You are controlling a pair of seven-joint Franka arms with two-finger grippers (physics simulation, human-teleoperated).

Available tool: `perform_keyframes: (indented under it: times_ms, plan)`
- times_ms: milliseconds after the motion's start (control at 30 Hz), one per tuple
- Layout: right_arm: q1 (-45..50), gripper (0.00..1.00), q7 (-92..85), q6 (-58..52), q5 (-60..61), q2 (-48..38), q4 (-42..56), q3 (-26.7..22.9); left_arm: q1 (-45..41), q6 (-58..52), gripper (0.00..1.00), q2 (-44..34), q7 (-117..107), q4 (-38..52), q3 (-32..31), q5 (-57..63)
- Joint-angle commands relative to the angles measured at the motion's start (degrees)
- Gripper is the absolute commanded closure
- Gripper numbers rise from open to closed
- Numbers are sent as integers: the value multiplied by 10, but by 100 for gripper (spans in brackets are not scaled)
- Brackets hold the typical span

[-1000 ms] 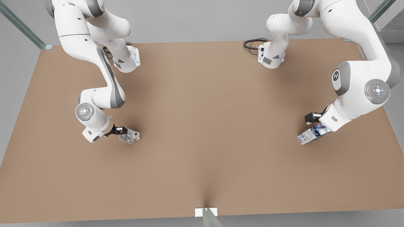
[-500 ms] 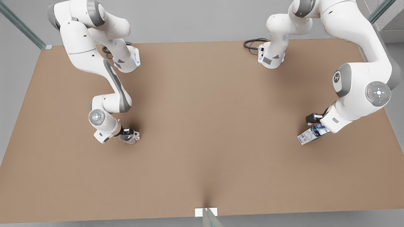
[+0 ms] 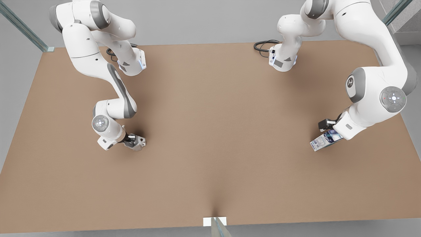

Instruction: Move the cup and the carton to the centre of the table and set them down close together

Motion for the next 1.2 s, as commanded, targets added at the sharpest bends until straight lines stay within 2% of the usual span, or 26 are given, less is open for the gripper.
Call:
perform_keyframes:
  times_ms: [0, 467, 533, 967, 1067, 1167]
  plan:
    - [-1, 79, 0, -1, 0, 0, 0, 0, 0, 0, 0, 0, 0, 0, 0, 1]
    - [4, 79, -2, -12, 0, -6, 8, 0, -1, -4, 0, -7, 1, 2, 0, 1]
    - [4, 79, 0, -44, 0, -6, 31, 1, 0, -4, 0, -7, 1, 2, 0, 1]
    - [10, 79, 43, -79, 18, 15, 106, 70, 0, -2, 0, -7, 0, 2, 1, 1]
    - [52, 79, 116, -89, 18, 41, 152, 70, 0, -2, 0, -6, 0, 2, 1, 1]
    - [55, 79, 132, -95, 23, 53, 171, 75, 1, 0, 0, -5, 0, 2, 1, 1]
